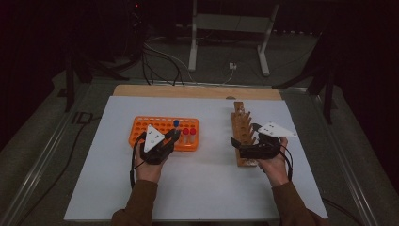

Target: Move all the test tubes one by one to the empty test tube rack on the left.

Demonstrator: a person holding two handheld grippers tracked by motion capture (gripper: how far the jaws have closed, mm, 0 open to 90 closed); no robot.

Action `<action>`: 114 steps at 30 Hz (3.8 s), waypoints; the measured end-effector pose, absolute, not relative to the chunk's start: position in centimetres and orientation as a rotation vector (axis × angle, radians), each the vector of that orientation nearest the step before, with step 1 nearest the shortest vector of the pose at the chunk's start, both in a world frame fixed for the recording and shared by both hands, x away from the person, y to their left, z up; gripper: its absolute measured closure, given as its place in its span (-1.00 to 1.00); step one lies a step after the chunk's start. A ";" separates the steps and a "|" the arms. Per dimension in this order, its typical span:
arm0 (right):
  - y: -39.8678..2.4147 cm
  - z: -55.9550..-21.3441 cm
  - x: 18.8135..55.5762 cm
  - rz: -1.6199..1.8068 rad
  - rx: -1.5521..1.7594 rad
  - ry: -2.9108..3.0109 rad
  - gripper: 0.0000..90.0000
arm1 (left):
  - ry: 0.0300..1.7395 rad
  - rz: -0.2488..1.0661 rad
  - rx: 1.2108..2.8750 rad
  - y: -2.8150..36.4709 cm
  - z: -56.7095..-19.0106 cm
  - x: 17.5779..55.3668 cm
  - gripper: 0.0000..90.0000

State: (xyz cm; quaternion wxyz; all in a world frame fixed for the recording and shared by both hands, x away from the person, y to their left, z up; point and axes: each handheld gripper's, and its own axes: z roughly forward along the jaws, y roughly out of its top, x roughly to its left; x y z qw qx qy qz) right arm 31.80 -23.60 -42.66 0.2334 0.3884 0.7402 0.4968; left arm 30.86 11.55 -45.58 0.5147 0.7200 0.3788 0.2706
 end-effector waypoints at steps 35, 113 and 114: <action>-23.7 -42.8 31.7 1.365 1.070 2.038 -0.99 | 1.042 0.604 1.808 12.4 -49.8 33.0 0.72; -24.3 -44.9 41.8 1.087 1.271 2.038 0.47 | 1.087 0.562 1.632 16.5 -45.8 29.9 -0.99; -24.2 -44.9 41.9 1.080 1.265 2.041 0.52 | 1.086 0.561 1.630 16.5 -45.8 29.9 -0.99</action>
